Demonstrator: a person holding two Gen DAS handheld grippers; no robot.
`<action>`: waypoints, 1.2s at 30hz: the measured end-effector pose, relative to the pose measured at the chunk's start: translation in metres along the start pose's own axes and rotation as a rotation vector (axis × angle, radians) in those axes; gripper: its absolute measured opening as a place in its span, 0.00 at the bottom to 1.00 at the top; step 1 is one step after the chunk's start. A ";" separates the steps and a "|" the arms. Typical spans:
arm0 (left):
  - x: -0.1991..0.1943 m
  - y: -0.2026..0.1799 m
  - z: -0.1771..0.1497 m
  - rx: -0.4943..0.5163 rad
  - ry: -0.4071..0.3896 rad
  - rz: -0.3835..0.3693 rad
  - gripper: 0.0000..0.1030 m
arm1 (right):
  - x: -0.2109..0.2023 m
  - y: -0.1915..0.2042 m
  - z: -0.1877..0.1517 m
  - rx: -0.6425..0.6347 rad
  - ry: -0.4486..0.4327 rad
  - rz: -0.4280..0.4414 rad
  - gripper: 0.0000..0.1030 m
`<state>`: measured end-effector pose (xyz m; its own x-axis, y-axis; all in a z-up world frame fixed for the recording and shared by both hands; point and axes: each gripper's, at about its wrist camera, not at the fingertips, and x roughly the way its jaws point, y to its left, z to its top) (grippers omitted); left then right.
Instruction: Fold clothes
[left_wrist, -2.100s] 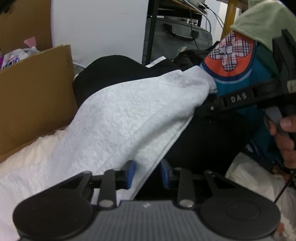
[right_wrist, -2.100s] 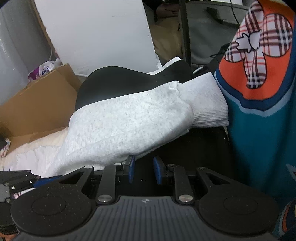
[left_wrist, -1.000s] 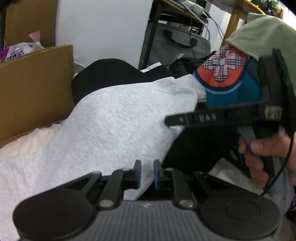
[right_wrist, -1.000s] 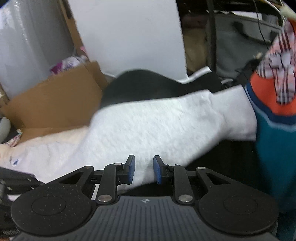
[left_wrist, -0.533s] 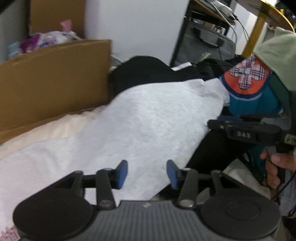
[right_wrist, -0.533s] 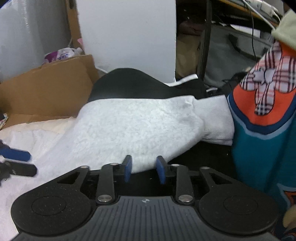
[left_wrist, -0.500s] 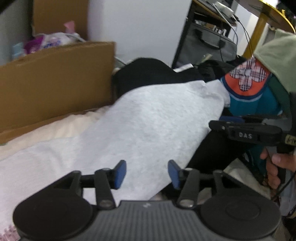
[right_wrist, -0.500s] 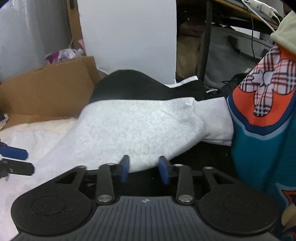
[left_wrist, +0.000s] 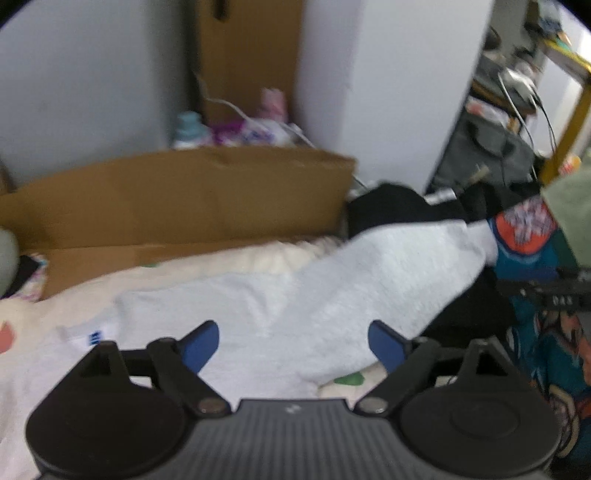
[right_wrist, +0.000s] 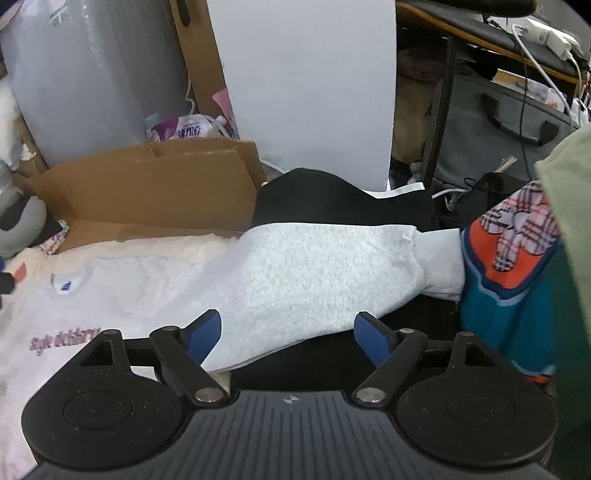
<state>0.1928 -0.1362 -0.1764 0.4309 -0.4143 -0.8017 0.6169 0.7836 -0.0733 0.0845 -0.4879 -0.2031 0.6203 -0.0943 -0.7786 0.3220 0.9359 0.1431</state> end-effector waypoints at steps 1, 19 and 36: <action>-0.013 0.005 0.002 -0.020 -0.009 0.011 0.88 | -0.008 0.001 0.004 0.003 0.007 0.002 0.84; -0.242 0.096 -0.003 -0.178 -0.105 0.202 0.96 | -0.174 0.061 0.100 -0.123 -0.014 0.082 0.91; -0.371 0.194 -0.087 -0.317 -0.095 0.362 0.99 | -0.255 0.125 0.162 -0.245 -0.071 0.150 0.94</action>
<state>0.0956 0.2102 0.0555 0.6479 -0.1180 -0.7525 0.1919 0.9813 0.0113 0.0831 -0.4018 0.1123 0.6994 0.0359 -0.7138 0.0459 0.9944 0.0949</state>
